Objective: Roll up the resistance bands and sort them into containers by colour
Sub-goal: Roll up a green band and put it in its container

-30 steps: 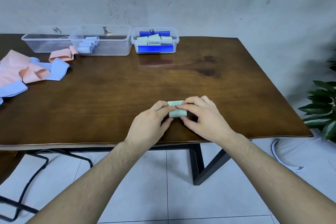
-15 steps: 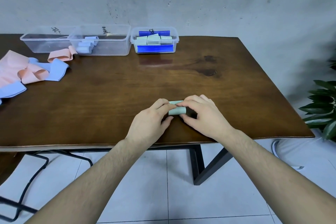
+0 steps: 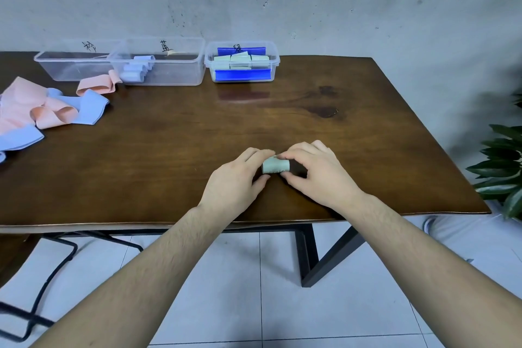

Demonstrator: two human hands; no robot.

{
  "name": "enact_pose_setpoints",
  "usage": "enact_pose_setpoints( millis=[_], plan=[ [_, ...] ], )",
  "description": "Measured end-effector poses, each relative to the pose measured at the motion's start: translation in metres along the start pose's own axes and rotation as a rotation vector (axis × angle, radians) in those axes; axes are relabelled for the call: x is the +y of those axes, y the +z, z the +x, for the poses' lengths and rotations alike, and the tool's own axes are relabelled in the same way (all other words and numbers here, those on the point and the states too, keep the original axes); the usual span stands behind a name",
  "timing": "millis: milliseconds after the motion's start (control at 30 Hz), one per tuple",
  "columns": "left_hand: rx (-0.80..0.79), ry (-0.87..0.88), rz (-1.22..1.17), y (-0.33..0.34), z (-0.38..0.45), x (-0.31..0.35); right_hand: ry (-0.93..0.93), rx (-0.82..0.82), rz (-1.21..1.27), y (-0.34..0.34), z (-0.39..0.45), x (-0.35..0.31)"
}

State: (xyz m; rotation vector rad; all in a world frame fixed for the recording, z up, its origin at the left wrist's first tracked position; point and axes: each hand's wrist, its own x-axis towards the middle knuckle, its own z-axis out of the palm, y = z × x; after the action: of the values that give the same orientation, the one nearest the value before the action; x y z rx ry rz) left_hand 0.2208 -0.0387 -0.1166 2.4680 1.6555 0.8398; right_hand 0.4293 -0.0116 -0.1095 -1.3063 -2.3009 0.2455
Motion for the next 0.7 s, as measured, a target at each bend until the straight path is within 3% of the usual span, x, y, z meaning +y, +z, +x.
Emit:
enact_pose_setpoints(
  millis=[700],
  plan=[
    [-0.008, -0.016, 0.046, 0.002, 0.013, -0.003, 0.053, -0.040, -0.025, 0.000, 0.013, -0.004]
  ],
)
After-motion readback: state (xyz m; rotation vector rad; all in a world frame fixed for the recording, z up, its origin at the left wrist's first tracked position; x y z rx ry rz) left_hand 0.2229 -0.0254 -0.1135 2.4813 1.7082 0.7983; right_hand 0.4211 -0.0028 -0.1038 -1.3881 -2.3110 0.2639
